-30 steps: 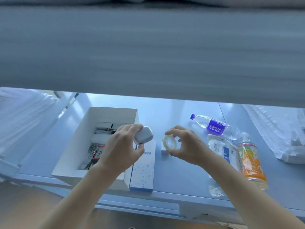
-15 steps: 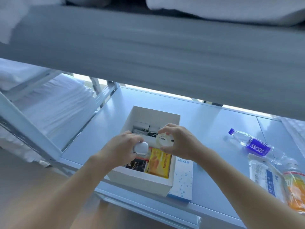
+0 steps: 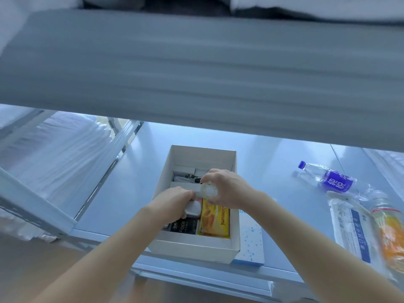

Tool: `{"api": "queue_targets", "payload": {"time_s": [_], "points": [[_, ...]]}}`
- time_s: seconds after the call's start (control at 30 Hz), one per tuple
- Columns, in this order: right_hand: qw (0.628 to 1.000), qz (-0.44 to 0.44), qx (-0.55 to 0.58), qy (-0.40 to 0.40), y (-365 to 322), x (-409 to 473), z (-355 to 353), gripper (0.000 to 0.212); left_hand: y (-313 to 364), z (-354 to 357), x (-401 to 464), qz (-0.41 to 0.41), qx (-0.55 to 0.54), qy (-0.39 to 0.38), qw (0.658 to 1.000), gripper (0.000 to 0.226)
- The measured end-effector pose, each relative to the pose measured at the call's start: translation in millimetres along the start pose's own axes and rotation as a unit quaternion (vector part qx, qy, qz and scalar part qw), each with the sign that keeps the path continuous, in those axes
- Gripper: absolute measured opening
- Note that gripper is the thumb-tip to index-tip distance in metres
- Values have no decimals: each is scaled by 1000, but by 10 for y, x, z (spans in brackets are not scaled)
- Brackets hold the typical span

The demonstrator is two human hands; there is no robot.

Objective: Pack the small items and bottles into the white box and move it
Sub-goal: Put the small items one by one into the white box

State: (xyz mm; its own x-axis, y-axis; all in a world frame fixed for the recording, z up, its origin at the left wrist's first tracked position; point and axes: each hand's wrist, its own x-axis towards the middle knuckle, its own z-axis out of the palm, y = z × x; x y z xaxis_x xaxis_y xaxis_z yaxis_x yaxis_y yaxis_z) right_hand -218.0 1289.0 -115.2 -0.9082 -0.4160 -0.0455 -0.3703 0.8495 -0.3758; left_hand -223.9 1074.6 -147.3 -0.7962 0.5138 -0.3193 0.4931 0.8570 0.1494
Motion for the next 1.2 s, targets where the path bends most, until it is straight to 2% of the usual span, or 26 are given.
{"api": "queue_targets", "payload": {"time_s": [0.2,0.3,0.37,0.47,0.53,0.67,0.8,0.9,1.1,1.2], "points": [[999,-8,-37,3,13,15,83,42,-8,4,-25,-1,27,12,1000,44],[998,-9,-54,-12,20,39,86,44,4,-32,-58,8,29,48,998,42],[997,-9,-70,-29,14,51,90,47,-8,-91,-131,21,17,115,993,39],[996,-12,-76,-44,-3,84,110,45,-88,-171,-288,41,-8,256,966,34],[997,-15,-67,-45,-18,118,118,42,-152,-164,-369,15,-4,296,955,28],[995,-24,-64,-75,-104,206,124,43,-171,-68,-432,-49,-28,274,960,27],[988,-44,-91,-118,-212,323,132,50,-137,-56,-420,-55,-46,276,958,25],[982,-54,-111,-146,-238,378,133,48,-143,-51,-413,-55,-48,276,958,24],[976,-25,-125,-178,-167,318,197,51,-140,-27,-413,-59,-52,282,956,22],[974,-19,-133,-181,-127,267,208,44,-126,-30,-412,-61,-45,280,957,21]]}}
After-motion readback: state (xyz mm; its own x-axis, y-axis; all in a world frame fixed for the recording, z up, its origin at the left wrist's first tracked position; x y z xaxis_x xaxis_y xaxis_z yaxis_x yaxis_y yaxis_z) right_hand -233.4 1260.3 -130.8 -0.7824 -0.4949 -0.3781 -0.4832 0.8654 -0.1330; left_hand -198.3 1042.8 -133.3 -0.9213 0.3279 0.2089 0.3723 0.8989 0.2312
